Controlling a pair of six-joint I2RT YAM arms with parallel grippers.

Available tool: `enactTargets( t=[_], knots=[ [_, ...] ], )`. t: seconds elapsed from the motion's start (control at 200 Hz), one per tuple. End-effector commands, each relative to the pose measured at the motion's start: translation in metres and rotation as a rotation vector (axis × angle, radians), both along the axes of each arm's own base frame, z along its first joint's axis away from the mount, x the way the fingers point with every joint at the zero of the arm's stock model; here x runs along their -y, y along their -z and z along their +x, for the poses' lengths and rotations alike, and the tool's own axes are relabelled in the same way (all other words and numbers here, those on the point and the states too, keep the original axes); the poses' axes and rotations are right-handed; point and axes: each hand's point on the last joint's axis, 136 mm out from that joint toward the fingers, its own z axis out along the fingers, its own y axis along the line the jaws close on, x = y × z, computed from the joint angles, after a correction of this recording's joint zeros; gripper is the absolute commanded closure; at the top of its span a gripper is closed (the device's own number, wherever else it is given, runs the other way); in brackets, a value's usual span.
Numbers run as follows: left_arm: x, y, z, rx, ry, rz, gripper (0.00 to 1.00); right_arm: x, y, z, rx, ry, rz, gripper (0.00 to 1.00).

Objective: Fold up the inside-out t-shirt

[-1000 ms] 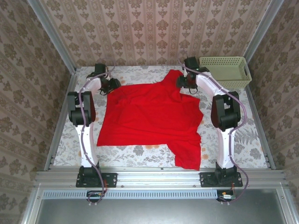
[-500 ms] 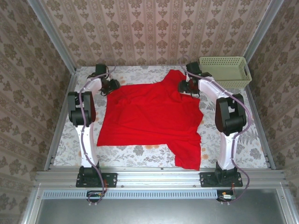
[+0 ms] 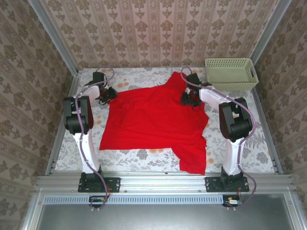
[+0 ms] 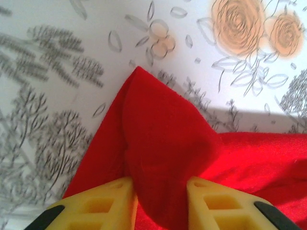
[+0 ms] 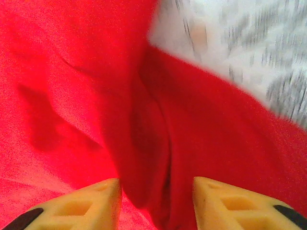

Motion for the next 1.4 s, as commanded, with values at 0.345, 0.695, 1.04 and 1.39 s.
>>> enactTargets(
  t=[0.345,0.695,1.04,1.39],
  knots=[
    [-0.007,-0.019,-0.045,-0.035,-0.054,-0.013,0.57,0.009,-0.046,-0.034,0.044,0.032,-0.03,0.6],
    [0.002,-0.017,-0.038,-0.046,-0.086,-0.03,0.59,-0.004,-0.081,0.024,0.137,0.01,0.009,0.59],
    [0.001,-0.013,-0.018,-0.03,-0.075,-0.027,0.75,0.011,-0.067,0.072,0.134,0.051,-0.021,0.58],
    [0.003,-0.022,-0.011,-0.021,-0.056,-0.035,0.85,0.042,-0.031,0.139,0.13,0.171,-0.047,0.63]
  ],
)
